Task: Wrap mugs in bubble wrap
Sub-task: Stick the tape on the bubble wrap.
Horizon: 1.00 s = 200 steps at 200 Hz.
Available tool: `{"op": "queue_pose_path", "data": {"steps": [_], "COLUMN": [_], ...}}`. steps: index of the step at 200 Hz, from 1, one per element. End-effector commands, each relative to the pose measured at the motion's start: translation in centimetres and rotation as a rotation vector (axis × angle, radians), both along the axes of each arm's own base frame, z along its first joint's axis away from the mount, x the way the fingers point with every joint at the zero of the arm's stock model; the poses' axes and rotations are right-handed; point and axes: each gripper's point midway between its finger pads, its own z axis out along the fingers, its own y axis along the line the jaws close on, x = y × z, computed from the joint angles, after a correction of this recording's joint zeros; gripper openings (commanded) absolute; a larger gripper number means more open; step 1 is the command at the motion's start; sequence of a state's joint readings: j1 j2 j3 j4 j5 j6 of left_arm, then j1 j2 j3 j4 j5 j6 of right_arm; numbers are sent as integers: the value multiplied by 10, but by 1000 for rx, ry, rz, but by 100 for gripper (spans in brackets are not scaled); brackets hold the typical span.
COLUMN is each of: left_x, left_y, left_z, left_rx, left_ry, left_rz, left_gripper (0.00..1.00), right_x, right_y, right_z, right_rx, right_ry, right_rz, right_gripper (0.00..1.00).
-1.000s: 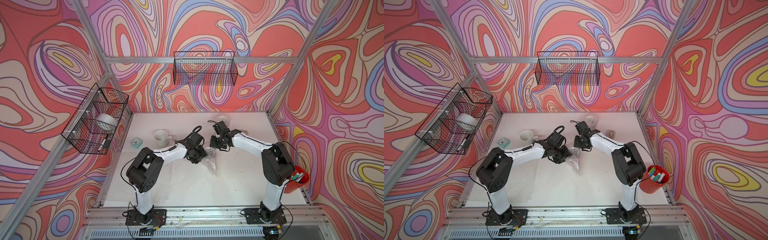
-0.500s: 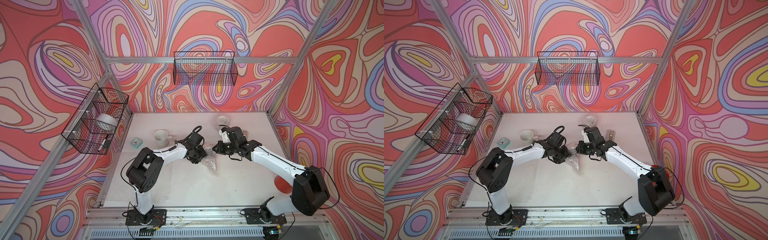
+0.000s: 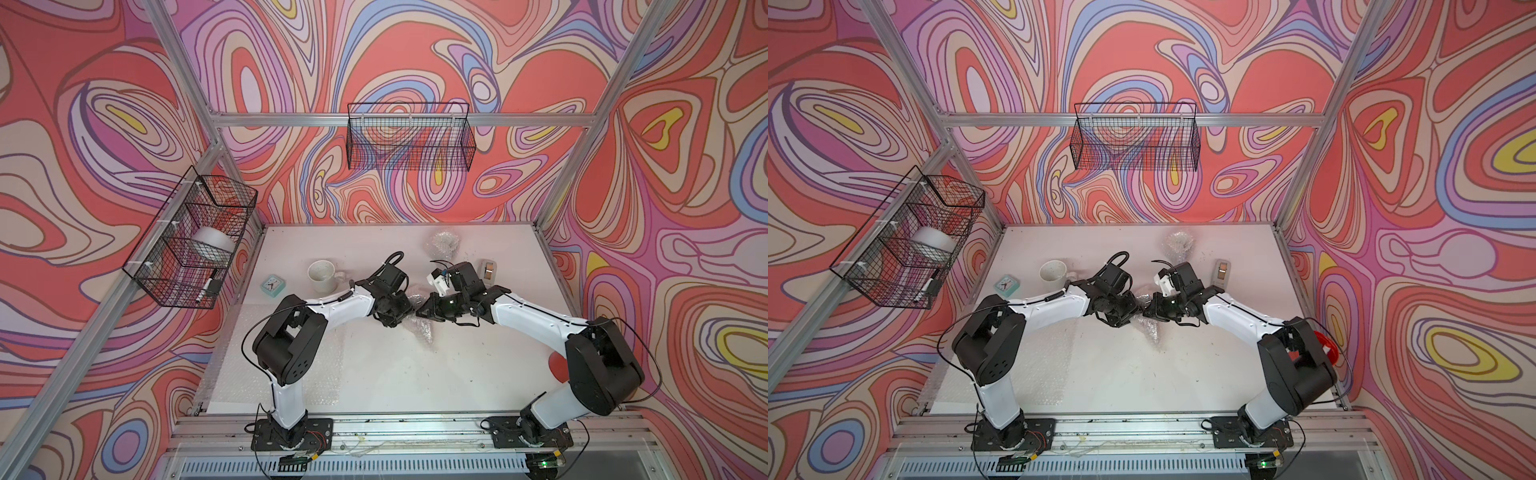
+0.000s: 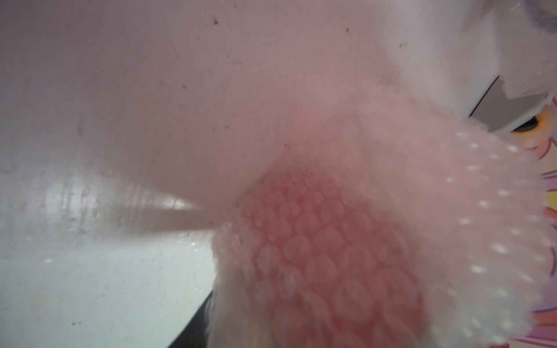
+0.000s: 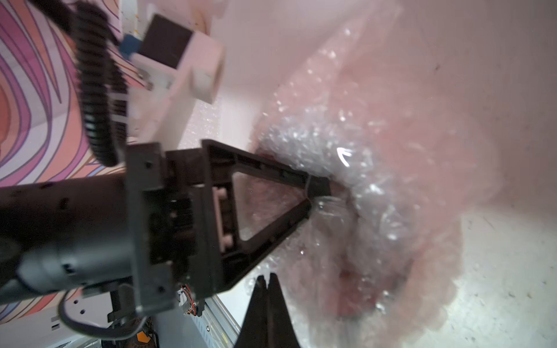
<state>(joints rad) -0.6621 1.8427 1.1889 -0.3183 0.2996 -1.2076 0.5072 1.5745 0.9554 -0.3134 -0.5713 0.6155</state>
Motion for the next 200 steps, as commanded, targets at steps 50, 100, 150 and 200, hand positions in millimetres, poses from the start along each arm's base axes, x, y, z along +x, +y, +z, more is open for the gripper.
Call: {"op": "queue_pose_path", "data": {"steps": [50,100,150,200], "left_x": [-8,-8,-8,-7], "left_y": [12,12,12,11], "left_z": [-14,-15,-14,-15], "left_rx": [63,65,68,65], "left_ry": [50,52,51,55], "left_rz": [9,10,11,8], "left_gripper": [50,50,50,50], "right_x": [-19,-27,-29,-38], "right_y": [-2,-2,-12,2], "right_z": [-9,-10,-29,-9], "right_rx": [5,10,-97,-23], "right_ry": [37,42,41,-15], "right_rz": [42,80,86,166], "right_gripper": [0,0,0,0]}}
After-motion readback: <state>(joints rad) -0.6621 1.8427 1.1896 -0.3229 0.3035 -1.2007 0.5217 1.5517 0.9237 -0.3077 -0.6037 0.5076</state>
